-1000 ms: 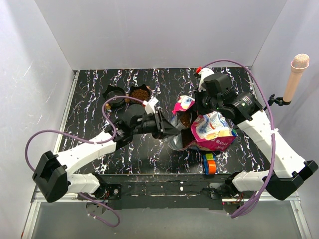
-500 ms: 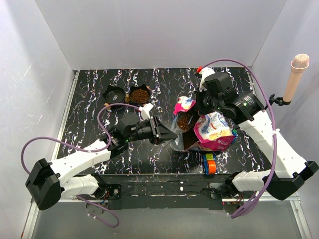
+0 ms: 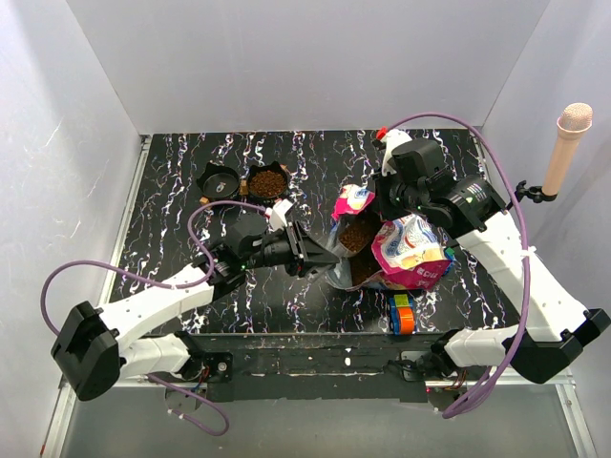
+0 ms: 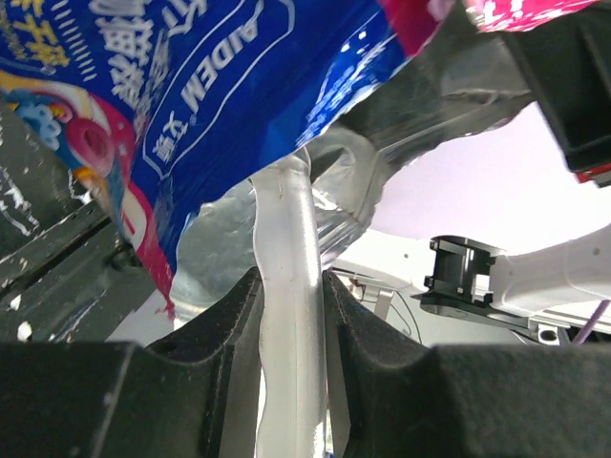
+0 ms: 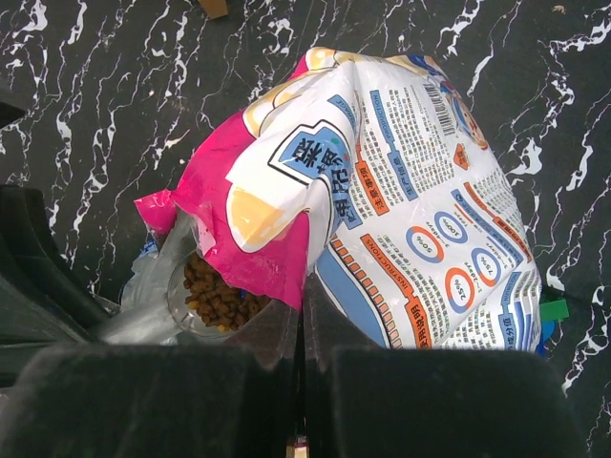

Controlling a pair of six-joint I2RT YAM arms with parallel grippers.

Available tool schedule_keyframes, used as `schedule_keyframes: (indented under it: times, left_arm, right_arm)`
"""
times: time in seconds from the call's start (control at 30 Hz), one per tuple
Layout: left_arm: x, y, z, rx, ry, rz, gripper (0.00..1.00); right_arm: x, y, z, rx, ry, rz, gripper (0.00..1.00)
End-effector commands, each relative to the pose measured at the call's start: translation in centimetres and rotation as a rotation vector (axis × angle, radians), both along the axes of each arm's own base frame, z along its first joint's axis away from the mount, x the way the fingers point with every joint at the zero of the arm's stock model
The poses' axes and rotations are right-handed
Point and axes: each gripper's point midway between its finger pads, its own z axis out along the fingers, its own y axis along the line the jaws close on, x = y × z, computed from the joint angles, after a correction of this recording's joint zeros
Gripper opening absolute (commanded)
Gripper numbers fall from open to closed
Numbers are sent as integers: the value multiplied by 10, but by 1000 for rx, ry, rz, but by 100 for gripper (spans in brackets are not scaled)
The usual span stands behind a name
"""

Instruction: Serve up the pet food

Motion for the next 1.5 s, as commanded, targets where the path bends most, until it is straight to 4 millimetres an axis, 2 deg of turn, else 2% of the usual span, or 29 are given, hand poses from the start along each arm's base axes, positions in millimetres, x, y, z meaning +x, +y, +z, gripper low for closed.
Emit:
schedule_keyframes:
  times: [0.0,0.1,0.17,0.2,0.23,0.27,0.3,0.37,0.4,0.47,0.53,0.6,0.67,0.73,0.77,0.83,0.87,0.93,0.97,1.0,1.07,1.1,1.13,1.2,1.27,1.47]
  left_arm:
    - [1,16,15,-16,-26,87,0]
    - [8,11,2,-12,14,53,0]
    - [2,7,12,-17,2,39,0]
    - [-2,12,18,-8,-12,56,0]
    - [-3,18,16,7,-8,78,0]
    - [2,19,12,-4,1,98,0]
    - [17,18,2,-25,37,116,0]
    - [27,-1,0,-73,70,53,0]
    - [15,-6,13,-27,18,45,0]
    - [6,9,20,3,-7,77,0]
    - [15,17,11,-39,32,102,0]
    - [29,0,0,-37,49,65,0]
    - [22,-20,15,-28,16,-7,0]
    - [5,-11,26,28,-22,-4,0]
    - [0,-1,18,63,0,19,0]
    - [20,8,12,-2,44,51,0]
    - [23,3,12,-31,43,27,0]
    - [17,0,13,7,14,-2,0]
    - [9,6,7,57,28,2,0]
    - [6,13,11,49,22,28,0]
    - [16,20,10,-36,38,62,0]
    - [18,17,2,-43,67,44,0]
    - [21,13,8,-43,46,28,0]
    - [15,9,18,-13,-13,0,0]
    - [7,18,30,-55,-51,3,0]
    - [-13,29,36,-107,-141,-90,0]
  right_arm:
    - [6,8,76,182,-206,6,1]
    - [8,11,67,169,-189,10,1]
    - [8,13,68,174,-181,15,1]
    - [7,12,70,178,-184,14,1]
    - [7,12,72,182,-188,15,1]
    - [6,11,71,180,-189,12,1]
    - [7,12,69,177,-186,15,1]
    - [10,16,65,172,-175,20,1]
    - [10,18,67,179,-168,25,1]
    - [8,16,72,187,-177,20,1]
    - [8,15,68,180,-178,22,1]
    - [10,19,62,176,-164,30,1]
    - [11,23,61,183,-143,36,1]
    - [9,22,66,188,-154,37,1]
    - [10,18,68,183,-170,28,1]
    - [11,15,65,166,-179,20,1]
    - [12,17,61,163,-172,22,1]
    - [12,19,59,168,-155,27,1]
    - [10,19,62,174,-158,29,1]
    - [8,18,64,175,-163,30,1]
    - [8,14,64,170,-174,23,1]
    - [9,14,63,166,-177,23,1]
    - [9,14,61,161,-175,21,1]
    - [10,14,61,161,-171,21,1]
    - [8,14,65,174,-173,19,1]
    - [10,13,72,176,-193,15,1]
